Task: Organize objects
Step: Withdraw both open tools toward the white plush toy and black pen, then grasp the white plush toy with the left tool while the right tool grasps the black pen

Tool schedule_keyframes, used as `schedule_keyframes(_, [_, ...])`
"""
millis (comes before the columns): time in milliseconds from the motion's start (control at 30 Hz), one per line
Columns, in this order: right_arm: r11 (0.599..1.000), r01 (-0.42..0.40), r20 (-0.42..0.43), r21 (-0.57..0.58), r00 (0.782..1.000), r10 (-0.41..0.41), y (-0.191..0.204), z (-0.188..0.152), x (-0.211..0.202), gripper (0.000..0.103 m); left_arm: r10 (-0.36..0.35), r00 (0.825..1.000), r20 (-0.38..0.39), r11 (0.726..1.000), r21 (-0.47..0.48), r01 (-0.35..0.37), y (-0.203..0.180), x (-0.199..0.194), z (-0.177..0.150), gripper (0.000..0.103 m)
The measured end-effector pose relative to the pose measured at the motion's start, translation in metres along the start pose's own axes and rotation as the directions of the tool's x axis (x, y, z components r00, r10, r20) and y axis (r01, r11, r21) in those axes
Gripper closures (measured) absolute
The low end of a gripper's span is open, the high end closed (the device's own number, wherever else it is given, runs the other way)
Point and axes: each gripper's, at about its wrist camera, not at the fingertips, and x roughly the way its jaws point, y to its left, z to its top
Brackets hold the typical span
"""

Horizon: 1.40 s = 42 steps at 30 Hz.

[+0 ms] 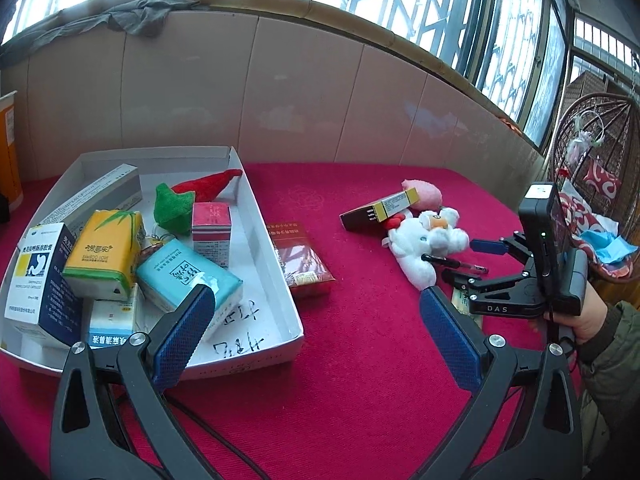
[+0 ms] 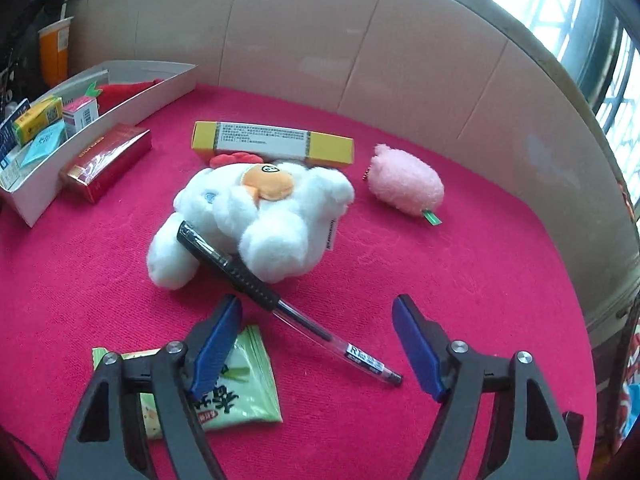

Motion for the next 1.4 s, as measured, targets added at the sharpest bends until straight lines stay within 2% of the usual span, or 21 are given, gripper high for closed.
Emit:
schedule_keyframes(67, [1.000, -0.009, 0.001, -0.002, 1.000, 0.009, 0.000, 0.004, 0.007, 0.039, -0.008, 1.000, -0.026, 1.000, 0.000, 0.008, -0.003, 0.009, 0.002, 0.000])
schedule_keyframes(100, [1.000, -0.023, -0.009, 0.013, 1.000, 0.023, -0.003, 0.007, 0.009, 0.054, -0.009, 0.999, -0.041, 1.000, 0.004, 0.009, -0.006, 0.014, 0.004, 0.000])
schedule_keyframes(133, [0.998, -0.051, -0.009, 0.038, 0.999, 0.051, -0.006, 0.008, 0.009, 0.060, -0.008, 0.998, -0.058, 1.000, 0.007, 0.009, -0.009, 0.020, 0.006, 0.000])
schedule_keyframes(233, [0.999, -0.018, 0.027, 0.044, 0.999, 0.017, -0.008, 0.005, -0.003, 0.074, -0.032, 0.992, -0.121, 0.999, 0.011, 0.034, -0.022, 0.041, 0.014, 0.000])
schedule_keyframes(333, [0.988, -0.067, 0.080, 0.136, 0.995, 0.057, -0.019, -0.007, -0.029, 0.095, -0.064, 0.984, -0.168, 0.996, 0.043, 0.073, -0.045, 0.062, 0.022, 0.000])
schedule_keyframes(400, [0.966, -0.102, 0.126, 0.238, 0.989, 0.074, -0.034, -0.019, -0.051, 0.096, -0.071, 0.981, -0.178, 0.993, 0.080, 0.087, -0.063, 0.076, 0.027, 0.000])
schedule_keyframes(533, [0.865, -0.216, 0.226, 0.452, 0.966, 0.124, -0.071, -0.044, -0.083, 0.096, -0.099, 0.972, -0.213, 0.989, 0.085, 0.119, -0.090, 0.109, 0.038, 0.000])
schedule_keyframes(667, [0.766, -0.318, 0.281, 0.559, 0.941, 0.186, -0.095, -0.062, -0.089, 0.096, -0.082, 0.968, -0.238, 0.992, 0.073, 0.102, -0.107, 0.139, 0.047, 0.000])
schedule_keyframes(767, [0.720, -0.360, 0.305, 0.593, 0.928, 0.213, -0.104, -0.072, -0.090, 0.096, -0.067, 0.963, -0.260, 0.994, 0.071, 0.088, -0.117, 0.161, 0.052, 0.000])
schedule_keyframes(1000, [0.685, -0.392, 0.324, 0.614, 0.917, 0.234, -0.108, -0.084, -0.083, 0.096, 0.030, 0.946, -0.322, 0.994, 0.112, 0.007, -0.135, 0.203, 0.055, 0.000])
schedule_keyframes(1067, [0.682, -0.396, 0.325, 0.615, 0.915, 0.238, -0.108, -0.085, -0.082, 0.096, 0.043, 0.944, -0.327, 0.996, 0.086, -0.015, -0.130, 0.210, 0.053, 0.000])
schedule_keyframes(1100, [0.683, -0.399, 0.325, 0.612, 0.914, 0.243, -0.107, -0.085, -0.081, 0.096, 0.036, 0.950, -0.309, 0.997, 0.070, -0.015, -0.125, 0.208, 0.052, 0.003])
schedule_keyframes(1133, [0.683, -0.400, 0.325, 0.610, 0.914, 0.244, -0.106, -0.085, -0.081, 0.096, 0.022, 0.956, -0.292, 0.998, 0.063, -0.004, -0.122, 0.204, 0.052, 0.013])
schedule_keyframes(1200, [0.684, -0.403, 0.325, 0.608, 0.912, 0.249, -0.104, -0.086, -0.080, 0.096, -0.001, 0.958, -0.286, 0.998, 0.062, 0.019, -0.117, 0.197, 0.050, 0.017])
schedule_keyframes(1400, [0.679, -0.411, 0.332, 0.608, 0.909, 0.253, -0.099, -0.085, -0.084, 0.096, -0.059, 0.964, -0.259, 0.998, 0.022, 0.067, -0.102, 0.167, 0.040, 0.019])
